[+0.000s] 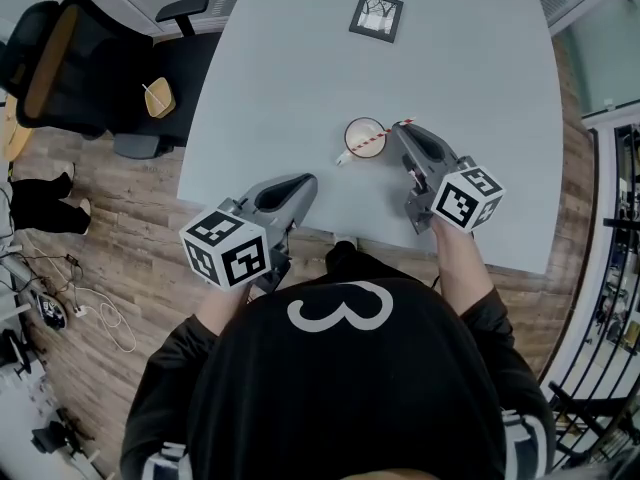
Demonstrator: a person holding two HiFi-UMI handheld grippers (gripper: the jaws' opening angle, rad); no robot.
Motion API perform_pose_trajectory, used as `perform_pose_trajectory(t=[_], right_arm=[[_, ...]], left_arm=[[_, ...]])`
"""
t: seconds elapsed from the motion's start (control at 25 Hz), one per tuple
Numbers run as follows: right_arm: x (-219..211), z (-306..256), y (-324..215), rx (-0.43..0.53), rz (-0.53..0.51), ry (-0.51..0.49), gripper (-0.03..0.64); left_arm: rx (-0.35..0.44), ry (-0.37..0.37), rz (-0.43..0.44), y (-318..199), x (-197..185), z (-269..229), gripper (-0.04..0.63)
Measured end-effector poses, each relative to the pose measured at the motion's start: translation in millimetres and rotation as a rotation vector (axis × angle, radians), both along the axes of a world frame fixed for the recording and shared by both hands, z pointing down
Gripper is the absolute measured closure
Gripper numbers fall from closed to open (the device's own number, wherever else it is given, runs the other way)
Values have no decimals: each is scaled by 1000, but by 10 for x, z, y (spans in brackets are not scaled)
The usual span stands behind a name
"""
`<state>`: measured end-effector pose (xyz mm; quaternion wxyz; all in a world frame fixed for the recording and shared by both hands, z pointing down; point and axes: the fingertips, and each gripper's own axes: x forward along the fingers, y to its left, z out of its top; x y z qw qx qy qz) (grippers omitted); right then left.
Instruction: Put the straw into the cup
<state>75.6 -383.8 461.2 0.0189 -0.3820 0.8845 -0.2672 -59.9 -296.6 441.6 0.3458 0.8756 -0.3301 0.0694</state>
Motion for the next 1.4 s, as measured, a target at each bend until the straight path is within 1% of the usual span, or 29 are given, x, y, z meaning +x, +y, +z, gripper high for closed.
perform_pose_trajectory(t=[0.44, 0.8, 1.08, 1.28, 1.4], right_arm=[[6, 18, -24, -11, -1, 0, 586], [51, 81, -33, -40, 27, 12, 584], [148, 132, -6, -67, 43, 1, 584], [172, 190, -4, -100, 64, -32, 584], [215, 217, 53, -103, 73, -25, 584]], left_arm=[[0, -2, 2, 12, -31, 8, 575], [2, -2, 9, 24, -47, -15, 575], [2, 0, 14, 60, -2, -30, 575], [1, -4, 16, 69, -24, -22, 575], [0, -3, 19, 121, 5, -13, 575]])
